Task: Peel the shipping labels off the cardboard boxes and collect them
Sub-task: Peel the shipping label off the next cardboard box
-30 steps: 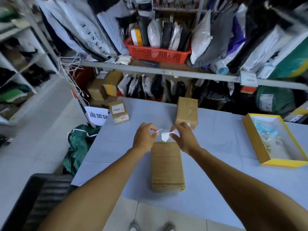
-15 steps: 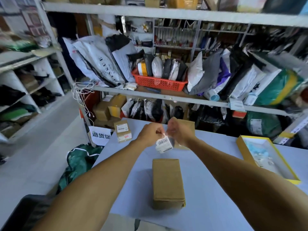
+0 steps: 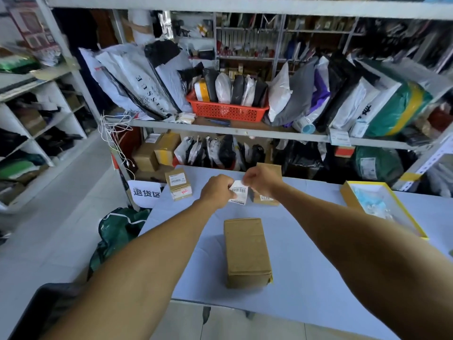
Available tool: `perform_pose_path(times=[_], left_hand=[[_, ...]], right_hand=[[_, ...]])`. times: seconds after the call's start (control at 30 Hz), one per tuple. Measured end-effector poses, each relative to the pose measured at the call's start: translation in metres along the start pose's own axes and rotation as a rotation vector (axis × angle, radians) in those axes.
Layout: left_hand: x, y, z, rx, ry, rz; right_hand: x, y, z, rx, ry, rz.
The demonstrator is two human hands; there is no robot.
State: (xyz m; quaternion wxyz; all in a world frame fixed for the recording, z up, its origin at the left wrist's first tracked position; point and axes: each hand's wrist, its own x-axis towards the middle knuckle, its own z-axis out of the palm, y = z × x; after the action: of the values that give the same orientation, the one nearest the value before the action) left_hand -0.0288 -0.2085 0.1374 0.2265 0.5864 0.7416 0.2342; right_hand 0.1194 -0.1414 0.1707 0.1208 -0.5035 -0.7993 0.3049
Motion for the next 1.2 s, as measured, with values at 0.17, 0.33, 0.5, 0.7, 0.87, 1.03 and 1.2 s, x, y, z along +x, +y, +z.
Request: perform_pose_path(times=[0.17, 0.33, 0.5, 0.7, 0.87, 1.03, 1.2], left_hand=[[0.002, 0.012, 0.01, -0.033, 0.097, -0.001], [0.009, 0.02, 0.013, -0.184, -0.012, -0.004], [0.003, 0.019, 0.013, -0.265, -0.037, 0.005], [-0.001, 0.014, 0.006, -0.203, 0.022, -0.005], [-0.001, 0.014, 0.001, -0.233, 0.077, -0.055], [0.003, 0.012, -0.006, -0.302, 0.038, -0.045], [-0.001, 0.019, -0.005, -0.315, -0.036, -0.013]], right_hand=[[-0.002, 0.001, 0.0, 0.118, -0.177, 0.045], [-0.004, 0.007, 0.004, -0.023, 0.002, 0.076], [-0.006, 0.007, 0.0, -0.143, -0.095, 0.088], [-0.015, 0.006, -0.009, 0.153, -0.253, 0.13], [-0.013, -0.001, -0.008, 0.334, -0.234, 0.146], [-0.01, 0.001, 0.001, 0.39, -0.144, 0.19], [-0.005, 0.001, 0.006, 0.394, -0.037, 0.255]])
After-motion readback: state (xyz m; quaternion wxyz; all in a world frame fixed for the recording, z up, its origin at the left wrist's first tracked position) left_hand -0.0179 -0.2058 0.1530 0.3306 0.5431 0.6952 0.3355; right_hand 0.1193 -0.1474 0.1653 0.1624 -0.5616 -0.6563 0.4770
